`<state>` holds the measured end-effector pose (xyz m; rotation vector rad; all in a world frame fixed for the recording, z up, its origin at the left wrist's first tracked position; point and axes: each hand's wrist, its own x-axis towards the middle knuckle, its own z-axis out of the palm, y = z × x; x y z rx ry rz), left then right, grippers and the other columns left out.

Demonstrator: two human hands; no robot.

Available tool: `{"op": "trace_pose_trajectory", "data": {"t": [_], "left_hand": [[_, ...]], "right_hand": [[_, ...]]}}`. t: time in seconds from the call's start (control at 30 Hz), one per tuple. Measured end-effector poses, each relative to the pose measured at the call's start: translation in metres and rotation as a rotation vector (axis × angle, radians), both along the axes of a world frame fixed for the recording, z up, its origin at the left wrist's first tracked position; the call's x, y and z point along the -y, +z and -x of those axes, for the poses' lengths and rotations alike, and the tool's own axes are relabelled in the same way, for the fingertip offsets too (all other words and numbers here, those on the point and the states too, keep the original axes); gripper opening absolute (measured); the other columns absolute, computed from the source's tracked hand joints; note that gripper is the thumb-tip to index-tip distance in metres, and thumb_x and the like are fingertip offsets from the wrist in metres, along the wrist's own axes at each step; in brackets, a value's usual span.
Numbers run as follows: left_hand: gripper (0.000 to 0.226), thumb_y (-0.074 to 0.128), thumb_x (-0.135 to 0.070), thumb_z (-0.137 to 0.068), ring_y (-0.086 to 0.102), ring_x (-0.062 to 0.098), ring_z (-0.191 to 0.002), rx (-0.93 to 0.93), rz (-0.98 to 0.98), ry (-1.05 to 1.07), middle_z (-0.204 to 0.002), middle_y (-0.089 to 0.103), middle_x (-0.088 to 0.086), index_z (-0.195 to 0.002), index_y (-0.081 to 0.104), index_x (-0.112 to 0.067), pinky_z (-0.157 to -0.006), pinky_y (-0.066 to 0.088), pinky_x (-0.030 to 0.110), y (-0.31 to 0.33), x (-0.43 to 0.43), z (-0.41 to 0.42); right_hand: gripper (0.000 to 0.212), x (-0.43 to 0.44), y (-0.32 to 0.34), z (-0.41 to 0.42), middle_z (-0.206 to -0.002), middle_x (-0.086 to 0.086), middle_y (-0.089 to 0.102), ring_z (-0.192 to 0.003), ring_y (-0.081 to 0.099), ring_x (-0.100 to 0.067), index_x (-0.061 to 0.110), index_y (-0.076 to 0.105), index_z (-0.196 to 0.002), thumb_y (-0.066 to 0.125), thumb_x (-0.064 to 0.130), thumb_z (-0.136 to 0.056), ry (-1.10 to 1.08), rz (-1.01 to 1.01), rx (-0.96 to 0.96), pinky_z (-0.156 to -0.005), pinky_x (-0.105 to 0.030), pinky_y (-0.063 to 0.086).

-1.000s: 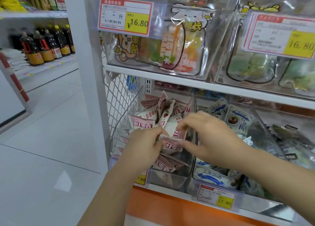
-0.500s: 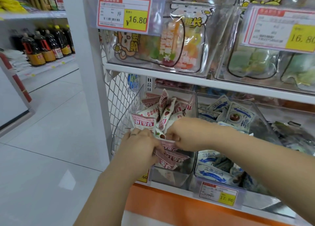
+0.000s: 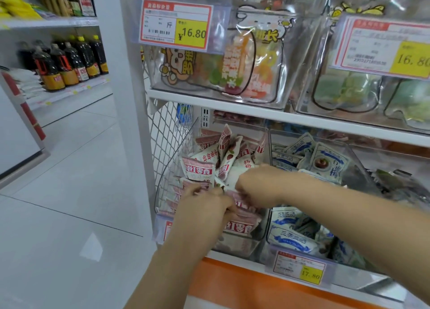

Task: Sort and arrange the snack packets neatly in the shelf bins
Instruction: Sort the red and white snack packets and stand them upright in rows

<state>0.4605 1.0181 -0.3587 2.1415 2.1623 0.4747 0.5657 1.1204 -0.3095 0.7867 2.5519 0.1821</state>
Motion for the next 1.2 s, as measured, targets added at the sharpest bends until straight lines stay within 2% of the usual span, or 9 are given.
{"op": "trace_pose_trajectory", "data": {"t": [0.17,0.3,0.37,0.5,0.6,0.67,0.8,0.9,1.2], "left_hand": [[0.023,0.048,-0.043,-0.092,0.05,0.0,-0.109,0.012,0.112,-0.011,-0.111,0.059,-0.016,-0.11,0.064,-0.038,-0.113,0.0,0.031,0.0,0.006,0.007],[0.019,0.055,-0.042,-0.088,0.049,-0.001,-0.095,0.169,-0.128,-0.004,-0.102,0.061,-0.02,-0.101,0.068,-0.036,-0.108,0.024,0.035,0.0,0.015,0.016],[0.027,0.051,-0.042,-0.088,0.052,0.009,-0.107,0.164,-0.223,0.048,-0.113,0.061,-0.017,-0.109,0.066,-0.035,-0.105,0.031,0.04,-0.007,0.016,0.019],[0.05,0.019,-0.054,-0.087,0.035,0.013,-0.134,0.047,-0.094,0.061,-0.131,0.05,-0.022,-0.114,0.059,-0.045,-0.111,0.006,0.051,-0.018,0.017,0.012],[0.075,-0.006,-0.059,-0.076,0.011,0.006,-0.14,0.044,-0.028,0.073,-0.14,0.036,-0.026,-0.126,0.048,-0.048,-0.111,-0.012,0.044,-0.024,0.016,0.011],[0.076,-0.008,-0.058,-0.075,0.01,0.006,-0.14,0.063,-0.06,0.085,-0.141,0.036,-0.026,-0.126,0.048,-0.048,-0.11,-0.014,0.042,-0.022,0.017,0.01],[0.076,-0.006,-0.057,-0.076,0.013,0.007,-0.139,0.101,-0.075,0.144,-0.138,0.039,-0.024,-0.124,0.052,-0.046,-0.109,-0.016,0.04,-0.021,0.019,0.001],[0.075,-0.006,-0.056,-0.077,0.012,0.006,-0.139,0.117,-0.066,0.19,-0.135,0.04,-0.026,-0.124,0.052,-0.046,-0.108,-0.018,0.039,-0.024,0.021,-0.002],[0.069,0.003,-0.052,-0.081,0.023,0.012,-0.138,0.177,-0.12,0.278,-0.131,0.049,-0.019,-0.116,0.061,-0.038,-0.111,-0.011,0.039,-0.023,0.023,-0.015]], "right_hand": [[0.013,0.009,-0.002,0.003,-0.066,0.0,0.044,-0.064,0.045,-0.02,0.011,0.058,-0.089,0.047,0.003,-0.087,0.073,-0.006,0.07,-0.08,-0.036,0.046],[0.017,0.022,-0.005,-0.013,-0.081,0.001,0.058,-0.082,0.055,-0.022,0.018,0.057,-0.103,0.042,0.018,-0.094,0.088,-0.014,-0.058,-0.091,-0.036,0.037],[0.022,0.034,-0.012,-0.022,-0.092,0.0,0.063,-0.088,0.057,-0.021,0.02,0.053,-0.109,0.042,0.014,-0.091,0.12,-0.055,-0.107,-0.103,-0.038,0.027],[0.03,0.038,-0.011,-0.033,-0.102,0.002,0.066,-0.099,0.057,-0.017,0.024,0.053,-0.116,0.039,0.013,-0.091,0.077,0.017,-0.137,-0.113,-0.037,0.016],[0.029,0.02,0.01,-0.028,-0.107,0.006,0.068,-0.096,0.061,-0.014,0.025,0.063,-0.111,0.039,0.023,-0.096,-0.029,0.105,-0.322,-0.093,-0.034,0.048],[0.026,0.004,0.015,-0.021,-0.107,0.009,0.068,-0.094,0.063,-0.011,0.023,0.068,-0.108,0.046,0.027,-0.095,-0.083,0.072,-0.388,-0.085,-0.032,0.052],[0.018,-0.012,-0.004,0.002,-0.086,0.001,0.064,-0.078,0.06,-0.019,0.018,0.069,-0.081,0.059,0.032,-0.084,-0.098,-0.037,-0.16,-0.067,-0.027,0.044],[0.023,-0.013,-0.015,0.014,-0.064,0.003,0.047,-0.058,0.046,-0.016,0.018,0.051,-0.059,0.063,0.021,-0.078,-0.126,-0.074,-0.13,-0.051,-0.026,0.037],[0.017,-0.012,0.013,-0.026,-0.073,-0.003,0.053,-0.067,0.05,-0.024,0.017,0.042,-0.083,0.038,0.024,-0.098,-0.132,-0.074,-0.62,-0.058,-0.033,0.04]]}}
